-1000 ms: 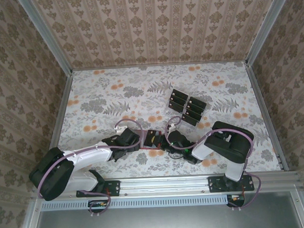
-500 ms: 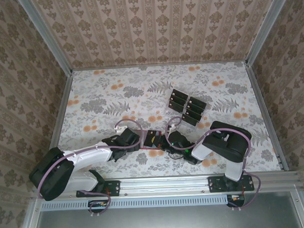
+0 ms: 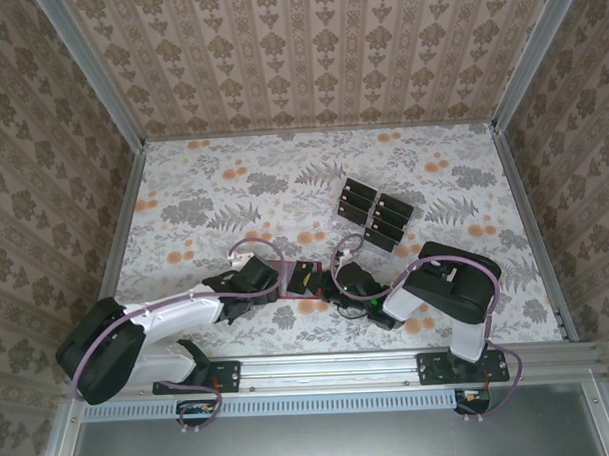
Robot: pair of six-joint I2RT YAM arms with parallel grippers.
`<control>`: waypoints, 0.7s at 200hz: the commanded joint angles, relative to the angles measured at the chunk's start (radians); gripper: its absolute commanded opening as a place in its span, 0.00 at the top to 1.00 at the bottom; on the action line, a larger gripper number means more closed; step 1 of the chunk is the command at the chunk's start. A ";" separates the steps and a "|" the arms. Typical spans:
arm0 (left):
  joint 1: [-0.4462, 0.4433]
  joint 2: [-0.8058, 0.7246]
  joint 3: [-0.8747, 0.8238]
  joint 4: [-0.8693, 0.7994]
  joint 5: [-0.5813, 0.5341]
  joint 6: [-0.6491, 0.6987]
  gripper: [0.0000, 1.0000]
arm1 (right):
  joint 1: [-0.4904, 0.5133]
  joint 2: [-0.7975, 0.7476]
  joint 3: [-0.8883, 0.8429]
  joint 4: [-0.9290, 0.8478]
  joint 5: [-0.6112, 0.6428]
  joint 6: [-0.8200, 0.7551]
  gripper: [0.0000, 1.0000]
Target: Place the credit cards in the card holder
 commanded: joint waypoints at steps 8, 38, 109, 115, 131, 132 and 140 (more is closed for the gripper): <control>0.002 -0.040 0.017 -0.089 -0.003 0.029 0.00 | 0.006 -0.049 0.000 -0.180 0.020 -0.023 1.00; 0.002 -0.072 0.015 -0.101 0.004 0.026 0.00 | -0.013 -0.095 0.017 -0.333 0.003 -0.075 1.00; -0.001 -0.072 0.033 -0.078 0.028 0.051 0.00 | -0.141 -0.099 0.072 -0.468 -0.189 -0.245 1.00; -0.001 -0.067 0.037 -0.072 0.029 0.056 0.00 | -0.145 -0.100 0.077 -0.463 -0.205 -0.252 1.00; 0.000 -0.055 0.047 -0.059 0.028 0.074 0.00 | -0.148 -0.102 0.090 -0.450 -0.235 -0.268 1.00; 0.000 -0.054 0.048 -0.058 0.027 0.075 0.00 | -0.147 -0.102 0.091 -0.450 -0.237 -0.268 1.00; 0.000 -0.049 0.052 -0.051 0.028 0.083 0.00 | -0.147 -0.102 0.098 -0.440 -0.252 -0.271 1.00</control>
